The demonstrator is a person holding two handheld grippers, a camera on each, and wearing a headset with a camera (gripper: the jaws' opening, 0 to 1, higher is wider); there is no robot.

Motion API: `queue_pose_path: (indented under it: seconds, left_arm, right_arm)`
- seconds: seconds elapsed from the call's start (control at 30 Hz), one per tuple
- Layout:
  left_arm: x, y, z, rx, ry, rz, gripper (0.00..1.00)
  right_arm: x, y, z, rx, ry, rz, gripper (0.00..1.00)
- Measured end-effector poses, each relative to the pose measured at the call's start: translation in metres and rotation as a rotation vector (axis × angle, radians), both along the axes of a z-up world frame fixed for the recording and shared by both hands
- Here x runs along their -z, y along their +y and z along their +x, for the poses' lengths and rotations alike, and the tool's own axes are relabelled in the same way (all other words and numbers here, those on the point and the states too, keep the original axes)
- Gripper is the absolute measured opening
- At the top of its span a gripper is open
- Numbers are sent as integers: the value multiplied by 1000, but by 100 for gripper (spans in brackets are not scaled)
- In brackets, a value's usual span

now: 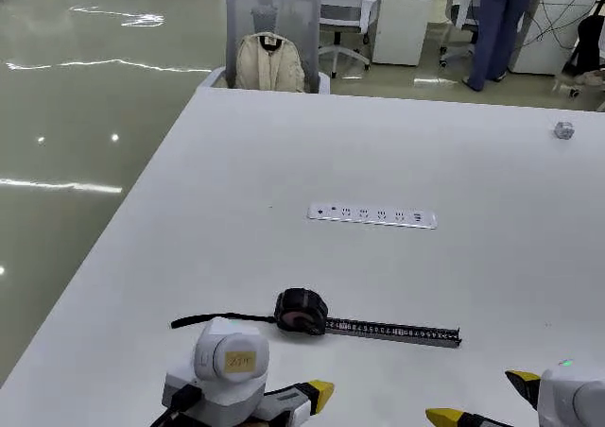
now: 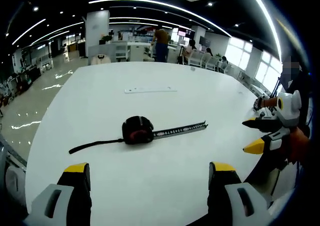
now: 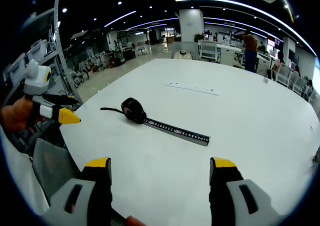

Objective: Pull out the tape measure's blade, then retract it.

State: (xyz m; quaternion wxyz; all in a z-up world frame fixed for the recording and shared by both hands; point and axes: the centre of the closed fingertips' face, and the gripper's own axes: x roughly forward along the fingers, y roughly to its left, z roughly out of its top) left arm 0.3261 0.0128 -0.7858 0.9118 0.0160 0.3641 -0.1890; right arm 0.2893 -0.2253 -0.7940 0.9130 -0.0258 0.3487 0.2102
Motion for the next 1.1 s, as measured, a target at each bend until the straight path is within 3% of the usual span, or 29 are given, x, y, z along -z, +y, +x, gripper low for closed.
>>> queue_pose_path:
  seconds: [0.23,0.5,1.1]
  left_arm:
    - [5,-10,11,3,4,6,95]
    - [10,-12,24,-22,4,10,94]
    - [27,-18,40,-47,28,15,91]
  right_arm:
    - [8,-5,6,-30,16,-30,81]
    - [13,-11,18,-64,20,-68,78]
    - [29,-20,43,-136,30,-147,73]
